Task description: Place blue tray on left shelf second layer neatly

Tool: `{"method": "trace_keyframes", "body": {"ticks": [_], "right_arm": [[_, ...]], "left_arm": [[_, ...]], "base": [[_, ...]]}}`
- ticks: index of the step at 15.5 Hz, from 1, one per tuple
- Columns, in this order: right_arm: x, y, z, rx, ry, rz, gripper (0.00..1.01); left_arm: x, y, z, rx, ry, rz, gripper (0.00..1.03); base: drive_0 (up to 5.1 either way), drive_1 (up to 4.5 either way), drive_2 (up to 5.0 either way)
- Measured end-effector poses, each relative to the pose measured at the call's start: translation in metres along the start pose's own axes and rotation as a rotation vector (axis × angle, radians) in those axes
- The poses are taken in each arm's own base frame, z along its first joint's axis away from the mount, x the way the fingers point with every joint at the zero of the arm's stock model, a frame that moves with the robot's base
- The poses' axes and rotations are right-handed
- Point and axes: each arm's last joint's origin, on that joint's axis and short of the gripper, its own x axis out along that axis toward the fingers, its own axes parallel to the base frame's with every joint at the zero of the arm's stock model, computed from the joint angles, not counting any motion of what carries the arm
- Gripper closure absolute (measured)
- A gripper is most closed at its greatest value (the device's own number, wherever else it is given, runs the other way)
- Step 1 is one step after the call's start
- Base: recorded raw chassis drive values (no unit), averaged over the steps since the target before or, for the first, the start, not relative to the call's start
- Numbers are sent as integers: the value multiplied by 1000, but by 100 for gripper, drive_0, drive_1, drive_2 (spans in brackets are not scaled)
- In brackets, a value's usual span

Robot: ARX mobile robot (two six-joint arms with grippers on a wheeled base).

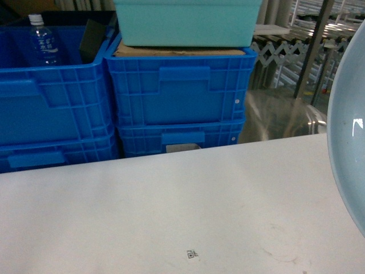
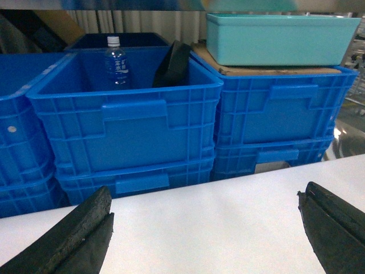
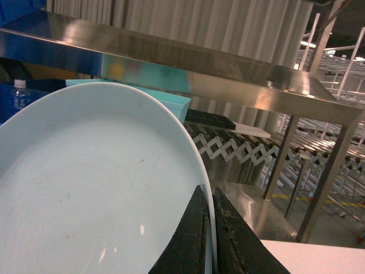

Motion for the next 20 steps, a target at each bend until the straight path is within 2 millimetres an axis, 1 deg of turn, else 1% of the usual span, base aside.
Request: {"method": "trace_keyframes", "body": {"ticks": [20], "right_arm": [[0,0,0,0,0,0,99]], "left_arm": [[0,0,0,0,0,0,5]], "base": [[-165,-165,-165]]}}
